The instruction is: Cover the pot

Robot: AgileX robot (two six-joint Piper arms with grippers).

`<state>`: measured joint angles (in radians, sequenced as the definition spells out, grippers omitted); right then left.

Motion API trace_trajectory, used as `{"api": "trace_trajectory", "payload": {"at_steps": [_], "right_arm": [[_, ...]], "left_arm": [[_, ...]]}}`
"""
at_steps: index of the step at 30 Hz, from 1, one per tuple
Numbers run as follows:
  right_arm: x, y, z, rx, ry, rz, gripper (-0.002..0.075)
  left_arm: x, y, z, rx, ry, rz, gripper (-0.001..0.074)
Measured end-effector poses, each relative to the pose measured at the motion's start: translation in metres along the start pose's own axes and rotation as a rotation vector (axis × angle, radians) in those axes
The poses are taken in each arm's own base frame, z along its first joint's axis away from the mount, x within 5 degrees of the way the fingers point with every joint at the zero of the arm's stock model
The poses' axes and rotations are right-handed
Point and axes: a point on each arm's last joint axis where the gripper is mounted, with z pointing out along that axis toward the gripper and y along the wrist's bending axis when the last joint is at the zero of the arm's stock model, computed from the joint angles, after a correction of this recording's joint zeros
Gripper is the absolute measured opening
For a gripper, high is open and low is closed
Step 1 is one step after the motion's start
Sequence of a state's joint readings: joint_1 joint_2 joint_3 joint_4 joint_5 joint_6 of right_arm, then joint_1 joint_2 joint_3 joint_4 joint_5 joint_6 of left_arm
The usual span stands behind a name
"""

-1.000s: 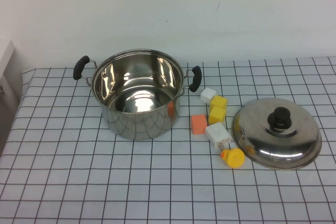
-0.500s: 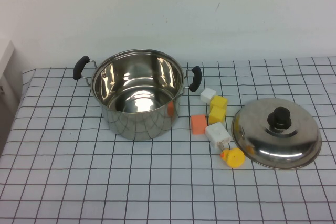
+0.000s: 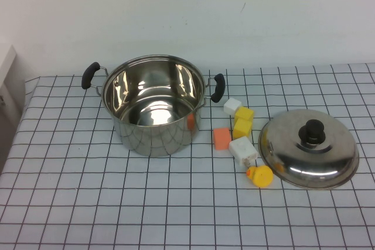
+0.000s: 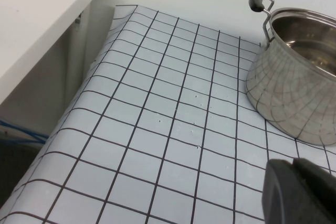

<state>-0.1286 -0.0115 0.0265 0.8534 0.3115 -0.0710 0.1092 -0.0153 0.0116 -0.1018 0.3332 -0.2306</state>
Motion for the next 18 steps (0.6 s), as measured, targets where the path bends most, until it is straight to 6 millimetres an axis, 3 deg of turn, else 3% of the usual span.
{"api": "trace_trajectory", "payload": {"at_steps": [8, 14, 18], "right_arm": [[-0.01, 0.003, -0.002, 0.014, -0.077, -0.312, -0.0002], [-0.044, 0.042, -0.009, -0.022, -0.103, -0.597, -0.0002], [-0.067, 0.057, 0.007, 0.017, -0.035, -0.696, 0.0]], "left_arm": [[0.0, 0.0, 0.0, 0.0, 0.0, 0.0, -0.0003], [0.0, 0.0, 0.0, 0.0, 0.0, 0.0, -0.0003], [0.0, 0.0, 0.0, 0.0, 0.0, 0.0, -0.0003]]}}
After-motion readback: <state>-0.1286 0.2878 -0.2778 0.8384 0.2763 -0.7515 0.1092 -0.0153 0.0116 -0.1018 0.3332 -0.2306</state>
